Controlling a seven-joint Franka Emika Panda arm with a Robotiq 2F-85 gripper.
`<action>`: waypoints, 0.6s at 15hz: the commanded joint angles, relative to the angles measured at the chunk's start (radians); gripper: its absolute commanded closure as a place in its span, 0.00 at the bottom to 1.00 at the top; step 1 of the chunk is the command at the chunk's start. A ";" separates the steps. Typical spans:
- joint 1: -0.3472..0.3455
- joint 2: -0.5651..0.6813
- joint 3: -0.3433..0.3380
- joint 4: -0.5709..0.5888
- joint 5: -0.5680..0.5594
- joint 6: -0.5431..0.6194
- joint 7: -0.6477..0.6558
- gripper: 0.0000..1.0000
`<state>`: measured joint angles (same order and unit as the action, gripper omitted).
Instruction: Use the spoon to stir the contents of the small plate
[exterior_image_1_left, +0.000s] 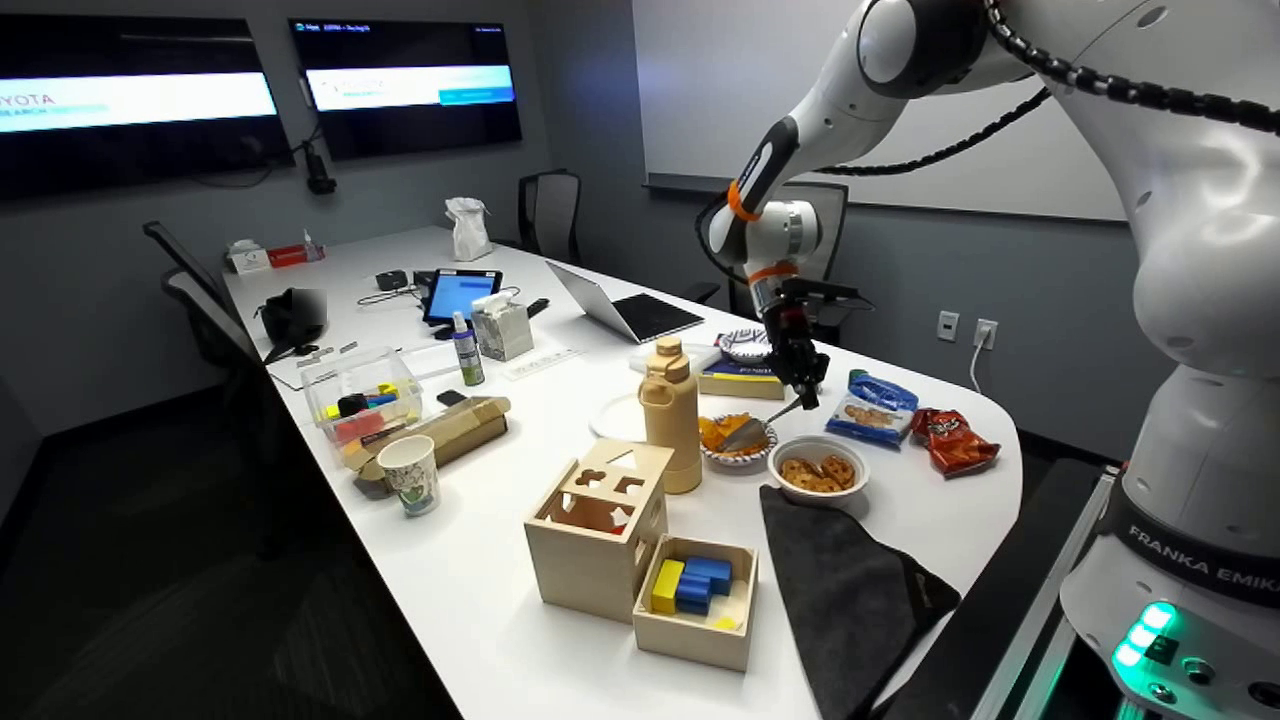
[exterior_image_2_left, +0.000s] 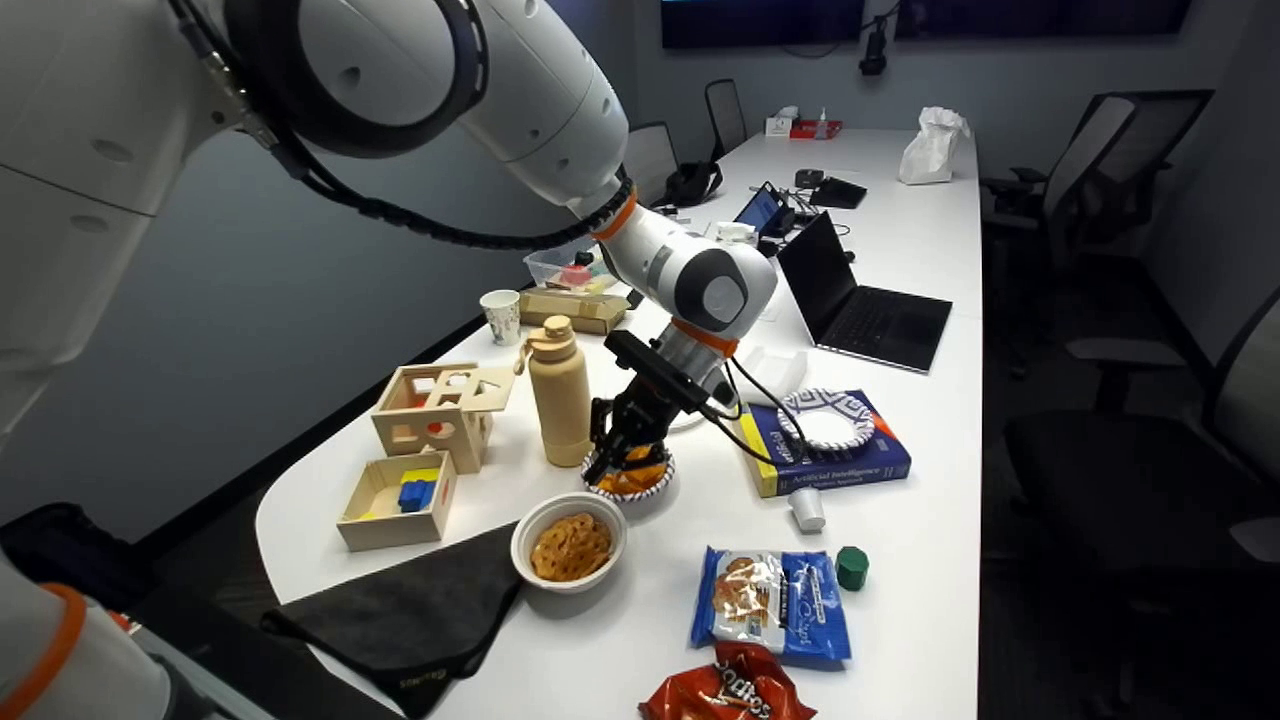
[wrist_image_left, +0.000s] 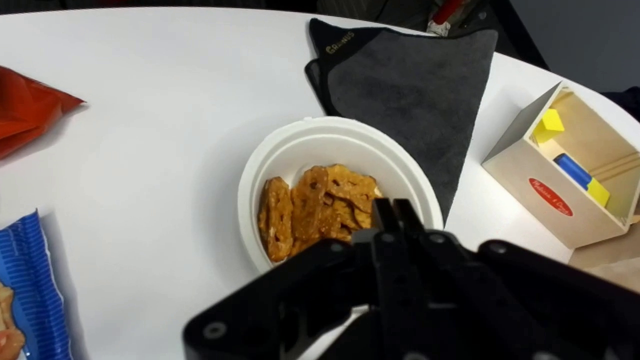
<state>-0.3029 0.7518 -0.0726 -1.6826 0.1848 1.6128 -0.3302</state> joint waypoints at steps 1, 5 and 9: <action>0.000 -0.070 -0.005 -0.117 0.032 0.079 0.034 0.99; 0.000 -0.126 -0.011 -0.212 0.065 0.134 0.053 0.99; 0.001 -0.169 -0.019 -0.297 0.101 0.185 0.076 0.99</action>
<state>-0.3039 0.6493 -0.0830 -1.8731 0.2520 1.7400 -0.2870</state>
